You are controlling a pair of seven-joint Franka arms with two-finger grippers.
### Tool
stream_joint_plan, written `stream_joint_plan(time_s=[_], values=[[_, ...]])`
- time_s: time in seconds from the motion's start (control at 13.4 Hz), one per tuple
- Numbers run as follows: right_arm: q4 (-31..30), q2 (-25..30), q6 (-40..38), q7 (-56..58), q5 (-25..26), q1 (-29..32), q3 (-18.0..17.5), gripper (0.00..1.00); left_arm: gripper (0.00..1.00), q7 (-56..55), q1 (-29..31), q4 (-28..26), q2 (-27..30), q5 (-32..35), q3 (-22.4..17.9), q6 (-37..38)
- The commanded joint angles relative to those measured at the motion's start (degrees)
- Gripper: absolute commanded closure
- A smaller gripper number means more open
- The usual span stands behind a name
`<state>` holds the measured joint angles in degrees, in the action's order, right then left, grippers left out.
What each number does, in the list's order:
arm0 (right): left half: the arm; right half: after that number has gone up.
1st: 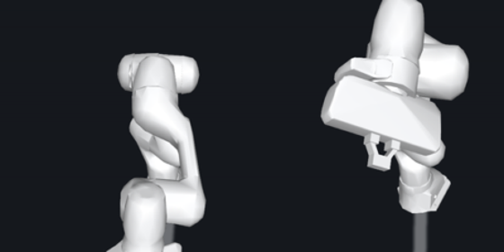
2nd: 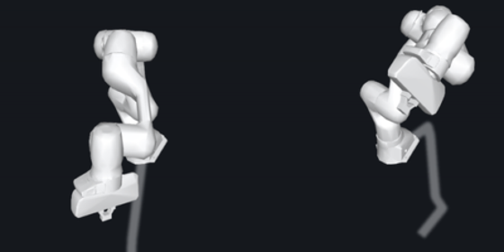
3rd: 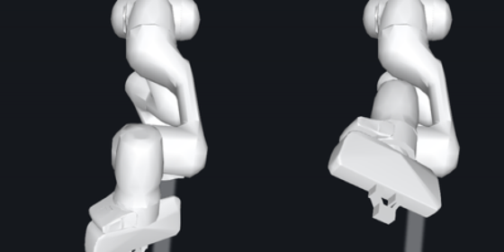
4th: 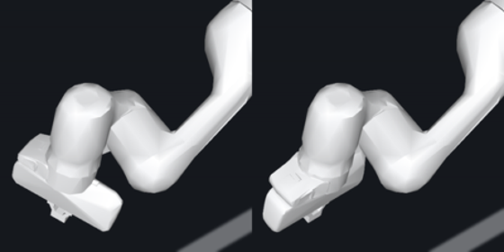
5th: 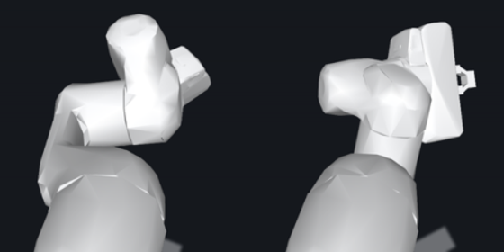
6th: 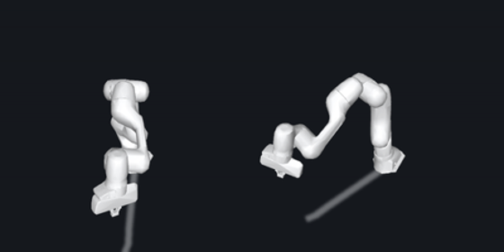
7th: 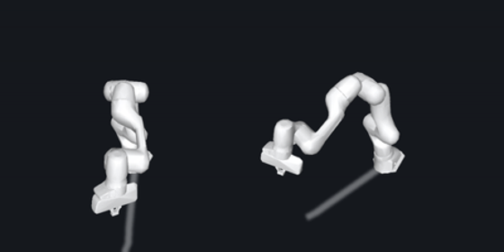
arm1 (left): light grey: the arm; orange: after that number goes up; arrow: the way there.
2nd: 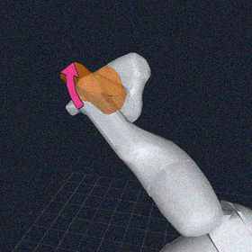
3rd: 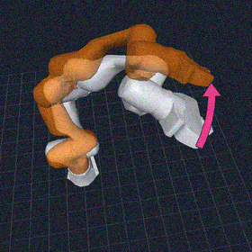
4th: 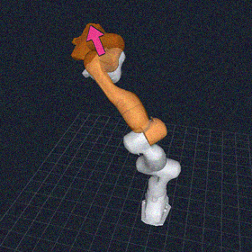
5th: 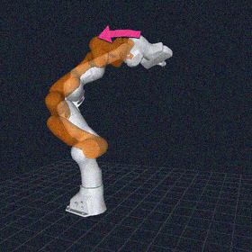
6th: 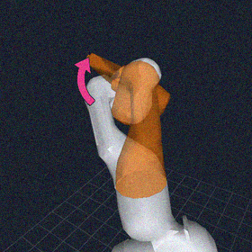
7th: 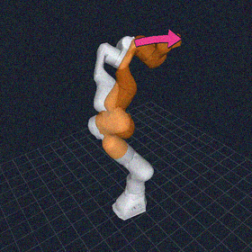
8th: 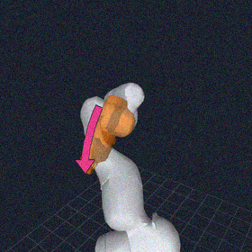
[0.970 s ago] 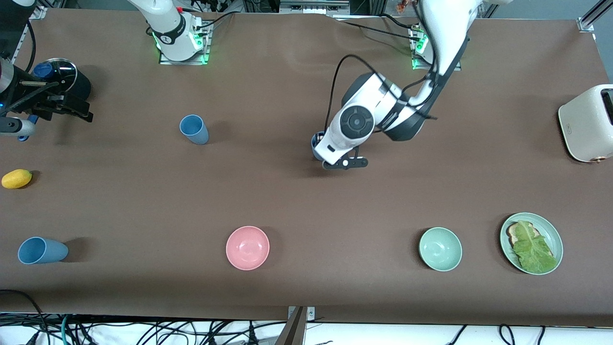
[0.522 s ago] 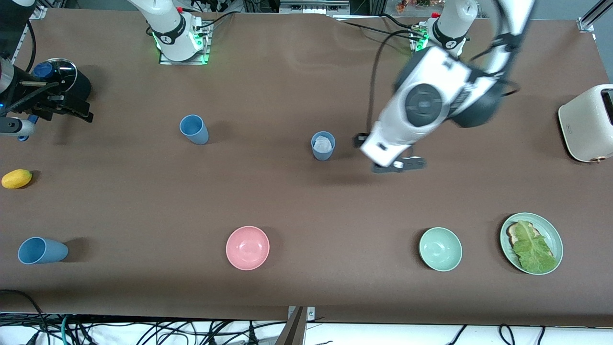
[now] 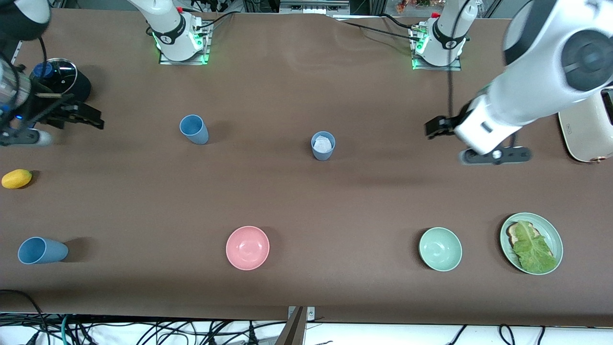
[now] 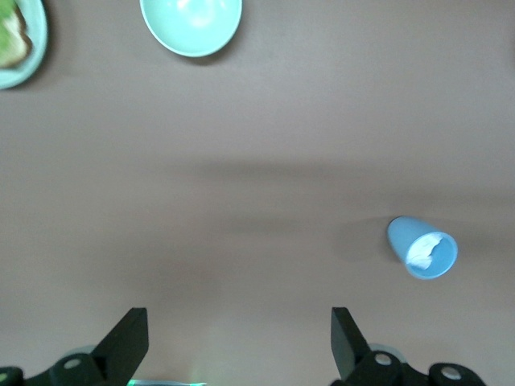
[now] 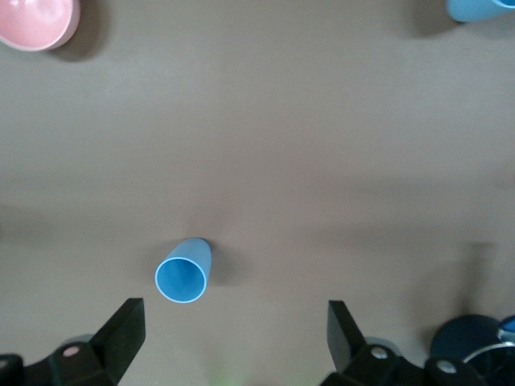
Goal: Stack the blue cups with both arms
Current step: 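Withdraw the left gripper while the right gripper reaches toward the other cup, then lower the right gripper around the empty blue cup and grasp it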
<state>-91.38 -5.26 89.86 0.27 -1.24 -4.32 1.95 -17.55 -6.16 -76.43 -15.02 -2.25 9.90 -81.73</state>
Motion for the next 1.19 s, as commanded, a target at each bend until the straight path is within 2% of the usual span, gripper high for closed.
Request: stream_joint_plan(time_s=[0.0,0.22,0.3,0.37,0.45,0.52,0.6,0.75,0.9,1.12], values=[[-0.9,0.51,-0.03,5.25,-0.6,-0.07,-4.39,0.0,0.0,9.7,0.53,-7.47,6.82,1.11,-4.61,-2.27],[-1.17,1.39,-0.11,8.78,-0.6,0.46,-4.85,0.0,0.0,11.74,6.4,-18.63,14.9,1.11,-5.86,-12.62],[-2.82,2.44,-0.12,9.83,-0.6,0.54,-4.85,0.0,0.0,12.01,6.94,-22.76,17.98,1.11,-5.95,-15.88],[-4.49,3.32,0.57,10.01,-0.17,0.72,-4.76,0.0,0.0,11.58,6.95,-24.54,19.66,1.2,-5.95,-16.26],[-7.47,3.85,1.71,9.93,-0.51,0.98,-4.76,0.0,0.0,11.83,6.77,-24.56,19.85,2.07,-6.04,-14.7],[-11.67,4.9,4.77,9.93,-0.6,0.99,-4.76,0.0,0.0,12.01,5.82,-23.86,19.86,5.99,-6.39,-13.03],[-17.37,7.17,8.98,9.84,-0.6,0.99,-4.67,0.0,0.0,11.66,4.94,-22.81,19.51,7.34,-6.48,-11.45],[-30.81,12.27,19.43,9.14,-0.52,0.99,-4.76,0.0,0.0,12.01,4.49,-22.1,19.15,4.72,-7.26,-10.29],[-35.0,12.74,22.81,9.05,-0.6,0.99,-4.76,0.0,0.0,12.1,4.66,-17.99,16.45,4.54,-7.62,-7.67],[-40.25,12.03,28.5,9.05,-0.78,1.07,-4.76,0.0,0.0,11.84,4.32,-16.48,15.99,3.75,-7.45,-6.86]])
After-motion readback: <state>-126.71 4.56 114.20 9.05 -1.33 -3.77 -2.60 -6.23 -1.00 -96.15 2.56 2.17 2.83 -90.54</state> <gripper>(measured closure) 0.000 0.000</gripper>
